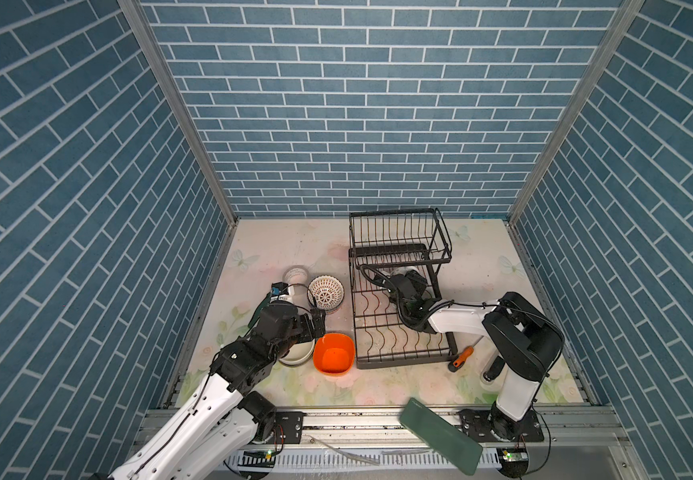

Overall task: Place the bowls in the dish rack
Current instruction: 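Lower the white orange-diamond bowl into the rack's far corner with the right gripper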

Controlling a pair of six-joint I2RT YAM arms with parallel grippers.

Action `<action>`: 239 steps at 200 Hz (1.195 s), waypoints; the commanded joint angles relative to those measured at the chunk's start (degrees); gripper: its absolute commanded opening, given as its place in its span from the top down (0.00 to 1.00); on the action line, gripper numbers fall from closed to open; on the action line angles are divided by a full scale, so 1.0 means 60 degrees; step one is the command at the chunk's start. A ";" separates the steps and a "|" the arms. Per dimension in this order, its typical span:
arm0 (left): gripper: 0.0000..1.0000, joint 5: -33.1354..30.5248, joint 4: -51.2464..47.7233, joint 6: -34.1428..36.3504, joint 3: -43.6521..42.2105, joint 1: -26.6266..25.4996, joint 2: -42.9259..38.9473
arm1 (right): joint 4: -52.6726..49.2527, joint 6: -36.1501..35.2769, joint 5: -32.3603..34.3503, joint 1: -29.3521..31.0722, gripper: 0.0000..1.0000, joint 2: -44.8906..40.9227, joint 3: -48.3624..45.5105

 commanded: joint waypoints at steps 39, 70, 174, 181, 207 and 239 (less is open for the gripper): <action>0.00 0.0084 0.0154 -0.0110 -0.0225 0.0074 0.0041 | 0.1961 -0.1533 0.0382 -0.0560 0.64 0.0642 0.0787; 0.00 0.0169 0.0272 -0.0126 -0.0276 0.0082 0.0175 | 0.1885 -0.1590 0.0161 -0.0732 0.63 0.0860 0.1074; 0.00 0.0322 0.0564 -0.0229 -0.0373 0.0075 0.0457 | 0.1254 -0.0605 -0.0254 -0.1062 0.46 0.1375 0.1601; 0.00 0.0304 0.0551 -0.0228 -0.0376 0.0071 0.0457 | 0.1225 -0.0506 -0.0275 -0.1065 0.43 0.1375 0.1589; 0.00 0.0282 0.0563 -0.0217 -0.0390 0.0080 0.0472 | 0.0882 -0.0122 -0.0375 -0.1059 0.35 0.1362 0.1572; 0.00 0.0280 0.0587 -0.0212 -0.0373 0.0079 0.0551 | 0.0324 0.0507 -0.0555 -0.1063 0.24 0.1217 0.1557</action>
